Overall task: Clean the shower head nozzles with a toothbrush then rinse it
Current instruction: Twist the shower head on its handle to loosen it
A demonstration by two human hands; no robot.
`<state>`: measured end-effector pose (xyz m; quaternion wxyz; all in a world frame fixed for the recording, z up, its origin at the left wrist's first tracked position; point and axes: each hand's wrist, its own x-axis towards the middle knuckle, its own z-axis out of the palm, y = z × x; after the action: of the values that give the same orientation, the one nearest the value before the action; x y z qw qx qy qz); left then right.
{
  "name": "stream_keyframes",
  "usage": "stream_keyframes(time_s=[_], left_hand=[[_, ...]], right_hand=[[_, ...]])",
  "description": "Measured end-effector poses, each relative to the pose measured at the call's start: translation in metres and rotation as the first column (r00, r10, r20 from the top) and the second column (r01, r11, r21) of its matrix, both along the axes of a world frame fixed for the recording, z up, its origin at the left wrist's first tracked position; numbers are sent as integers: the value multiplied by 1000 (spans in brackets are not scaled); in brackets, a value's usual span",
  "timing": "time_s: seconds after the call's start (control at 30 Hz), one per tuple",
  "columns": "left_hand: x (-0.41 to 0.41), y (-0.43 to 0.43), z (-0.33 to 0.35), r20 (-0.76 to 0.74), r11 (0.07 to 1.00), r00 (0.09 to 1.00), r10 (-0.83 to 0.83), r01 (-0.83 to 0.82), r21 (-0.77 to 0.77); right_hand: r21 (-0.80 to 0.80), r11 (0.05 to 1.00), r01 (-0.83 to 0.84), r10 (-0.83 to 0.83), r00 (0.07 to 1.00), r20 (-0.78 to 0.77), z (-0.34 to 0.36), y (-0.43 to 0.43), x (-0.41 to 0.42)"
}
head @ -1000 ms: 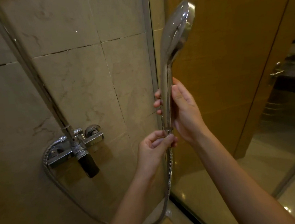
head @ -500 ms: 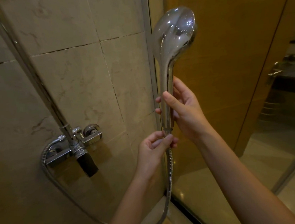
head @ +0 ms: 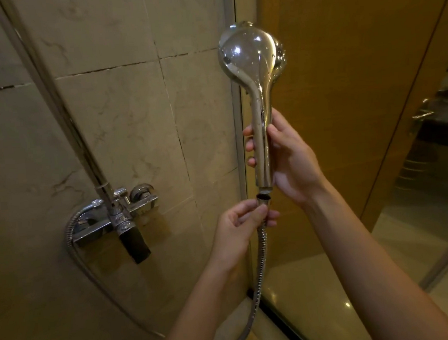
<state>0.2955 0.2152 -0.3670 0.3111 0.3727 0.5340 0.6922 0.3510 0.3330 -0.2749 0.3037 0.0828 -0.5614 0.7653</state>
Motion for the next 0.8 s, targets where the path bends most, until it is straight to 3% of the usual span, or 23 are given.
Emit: stream_keyframes(time_s=[0.3,0.53,0.8], left_hand=[[-18,-5,3,-5,995,995,95,-95,22],[-45,-9,33,-150,972,961,234,-226,68],[-92,-22,117,-384,917,833,398,-359,172]], right_hand=[[-9,996,93,-93,996,-7,-7,5,-3],[137,970,202,-207,978,20,-16,0,-9],[272,932,240,-268,961,67,-15,-29,-48]])
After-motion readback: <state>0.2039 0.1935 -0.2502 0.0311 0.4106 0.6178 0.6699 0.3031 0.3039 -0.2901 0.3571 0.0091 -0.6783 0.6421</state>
